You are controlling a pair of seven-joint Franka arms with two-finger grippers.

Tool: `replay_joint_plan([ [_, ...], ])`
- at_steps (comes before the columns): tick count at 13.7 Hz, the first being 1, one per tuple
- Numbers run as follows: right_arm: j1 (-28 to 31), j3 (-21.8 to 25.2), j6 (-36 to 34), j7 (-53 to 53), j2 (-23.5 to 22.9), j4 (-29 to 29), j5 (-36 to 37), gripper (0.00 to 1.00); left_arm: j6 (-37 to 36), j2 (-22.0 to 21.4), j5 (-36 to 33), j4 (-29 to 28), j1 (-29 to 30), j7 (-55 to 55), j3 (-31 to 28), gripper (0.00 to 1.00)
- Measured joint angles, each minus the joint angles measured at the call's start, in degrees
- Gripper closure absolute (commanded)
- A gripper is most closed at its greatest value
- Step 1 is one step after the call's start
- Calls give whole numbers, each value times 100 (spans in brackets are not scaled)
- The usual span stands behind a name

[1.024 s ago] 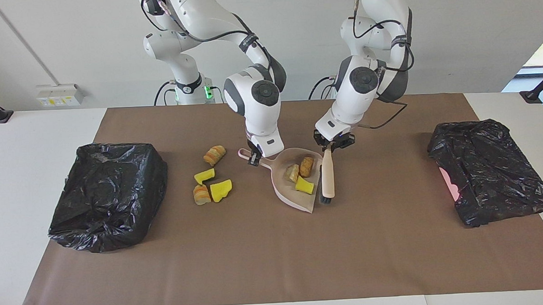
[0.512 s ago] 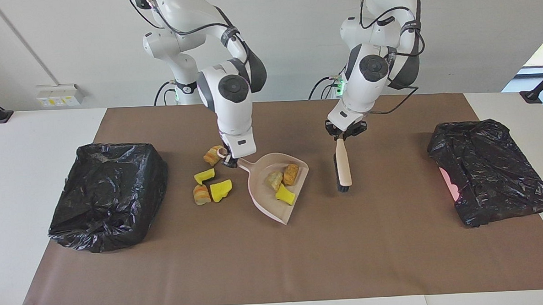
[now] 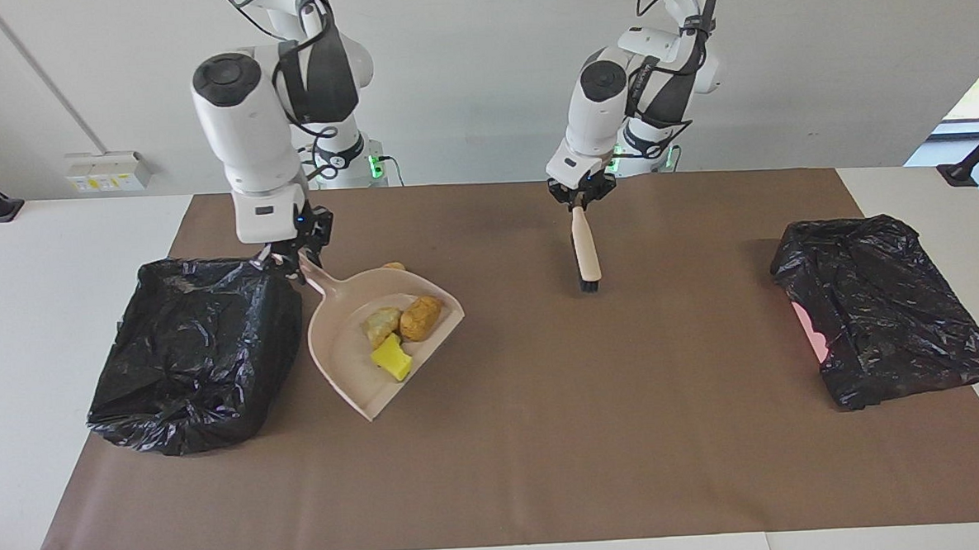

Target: Sweep and dump trash in bin

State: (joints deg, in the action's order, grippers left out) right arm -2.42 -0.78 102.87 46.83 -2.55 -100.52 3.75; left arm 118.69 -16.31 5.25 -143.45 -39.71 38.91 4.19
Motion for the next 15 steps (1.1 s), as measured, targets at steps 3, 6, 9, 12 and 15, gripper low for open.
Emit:
replay_joint_plan([
  [3,906,29,-151,977,60,124,6,100,310,-200,-1,-319,-531,1045,316,100],
  [6,1804,47,82,2137,31,140,134,100,797,-116,-2,-418,-1307,1903,360,100],
  [9,2547,61,590,3276,-203,137,440,100,1054,1,-2,-431,-1614,2124,369,100],
  [12,2634,9,867,3938,-488,134,1486,100,1245,174,-2,-432,-1684,2166,365,100],
  [15,2171,-94,1001,4186,-542,134,2494,100,1290,273,-2,-432,-1686,2171,352,91],
])
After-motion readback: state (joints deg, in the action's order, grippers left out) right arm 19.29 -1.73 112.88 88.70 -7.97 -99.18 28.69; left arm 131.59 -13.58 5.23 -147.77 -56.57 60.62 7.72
